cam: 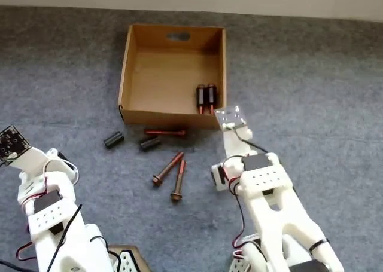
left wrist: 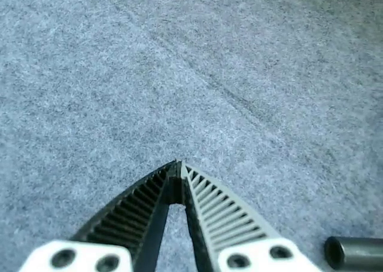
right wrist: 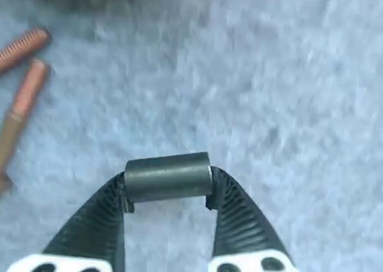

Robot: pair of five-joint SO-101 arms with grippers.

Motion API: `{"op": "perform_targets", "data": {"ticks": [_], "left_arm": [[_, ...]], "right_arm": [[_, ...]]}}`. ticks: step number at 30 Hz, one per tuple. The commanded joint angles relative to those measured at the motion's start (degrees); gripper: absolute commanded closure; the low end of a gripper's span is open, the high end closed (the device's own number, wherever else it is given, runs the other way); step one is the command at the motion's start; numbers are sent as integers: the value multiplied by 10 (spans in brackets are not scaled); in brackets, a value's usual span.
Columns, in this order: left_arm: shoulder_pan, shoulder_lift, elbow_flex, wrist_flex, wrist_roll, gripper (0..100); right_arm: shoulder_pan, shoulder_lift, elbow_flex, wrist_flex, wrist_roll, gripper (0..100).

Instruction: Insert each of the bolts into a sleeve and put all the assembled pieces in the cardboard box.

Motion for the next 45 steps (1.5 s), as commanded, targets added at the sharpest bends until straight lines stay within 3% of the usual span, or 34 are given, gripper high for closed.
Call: {"op": "perform_targets", "data": {"ticks": [1, 7, 14, 19, 26, 33, 41, 45], "left_arm": [[8, -4, -30, -11, 1, 991], [7, -4, -30, -11, 1, 991], [8, -4, -30, -11, 1, 991], [8, -4, -30, -11, 1, 991], [8, -4, -29, -11, 1, 991], [8, -4, -29, -11, 1, 991], [9, -4, -29, -11, 1, 991], [9, -4, -29, -11, 1, 991]], "right_arm": [[8, 58, -67, 56, -4, 879], [12, 109, -138, 88, 3, 878], [12, 72, -149, 115, 159, 860], [12, 101, -145, 115, 189, 731], [13, 125, -160, 113, 249, 745], [12, 126, -160, 115, 571, 745], [9, 125, -160, 121, 607, 745], [8, 124, -164, 188, 662, 745]]}}
